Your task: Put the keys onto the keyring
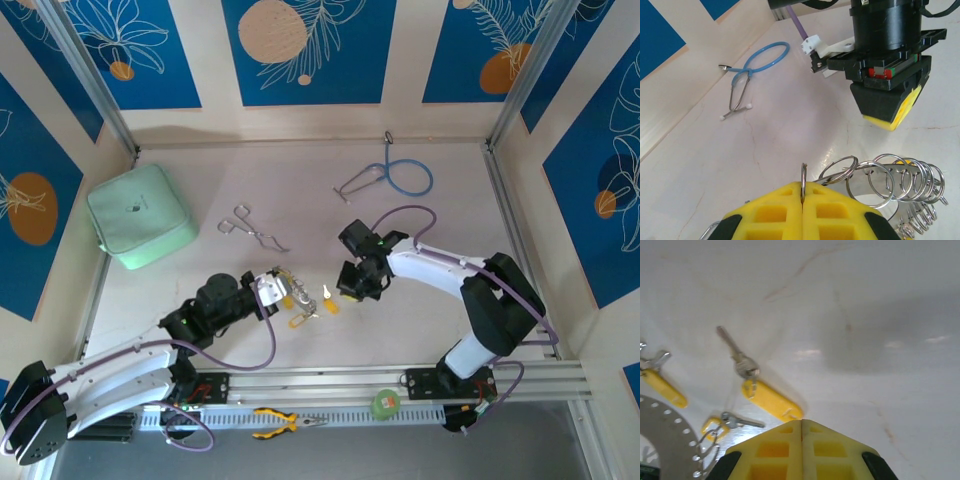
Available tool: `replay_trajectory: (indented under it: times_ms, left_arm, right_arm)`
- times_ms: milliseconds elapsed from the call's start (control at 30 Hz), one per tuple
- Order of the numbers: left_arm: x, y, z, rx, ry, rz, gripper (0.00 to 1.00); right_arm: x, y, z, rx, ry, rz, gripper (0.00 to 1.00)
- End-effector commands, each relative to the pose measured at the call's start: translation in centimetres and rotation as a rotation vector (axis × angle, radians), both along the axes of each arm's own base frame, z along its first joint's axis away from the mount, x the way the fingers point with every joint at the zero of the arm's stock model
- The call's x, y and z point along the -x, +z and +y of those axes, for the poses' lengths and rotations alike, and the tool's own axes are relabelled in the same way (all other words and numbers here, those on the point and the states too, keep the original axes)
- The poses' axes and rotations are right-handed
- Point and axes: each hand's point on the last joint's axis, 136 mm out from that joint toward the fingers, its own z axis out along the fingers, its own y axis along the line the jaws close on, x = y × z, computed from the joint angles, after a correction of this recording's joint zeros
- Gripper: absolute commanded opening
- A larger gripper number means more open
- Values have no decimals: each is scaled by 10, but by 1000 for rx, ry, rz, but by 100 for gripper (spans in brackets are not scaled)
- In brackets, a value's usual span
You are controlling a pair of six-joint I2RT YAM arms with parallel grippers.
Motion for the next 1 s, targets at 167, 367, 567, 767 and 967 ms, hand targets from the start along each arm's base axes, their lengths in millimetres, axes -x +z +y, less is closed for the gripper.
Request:
replay_trajectory:
  times_ms: [167, 367, 567, 767, 967]
  left_arm:
    - [4, 12, -6, 30, -36, -33, 0]
    - [5, 14, -6, 29, -40, -35, 0]
    - [5, 14, -7, 36, -42, -33, 0]
    - [4, 15, -6, 36, -34, -37, 0]
    - [4, 14, -7, 33, -38, -33, 0]
  right_arm:
    - [4, 0, 27, -49, 65, 40, 22]
    - [4, -10, 47, -73, 53, 67, 29]
    - [-1, -13, 53, -80, 54, 56, 30]
    - [-4, -22, 59, -89, 50, 64, 26]
    - [-7, -24, 57, -68, 48, 48, 12]
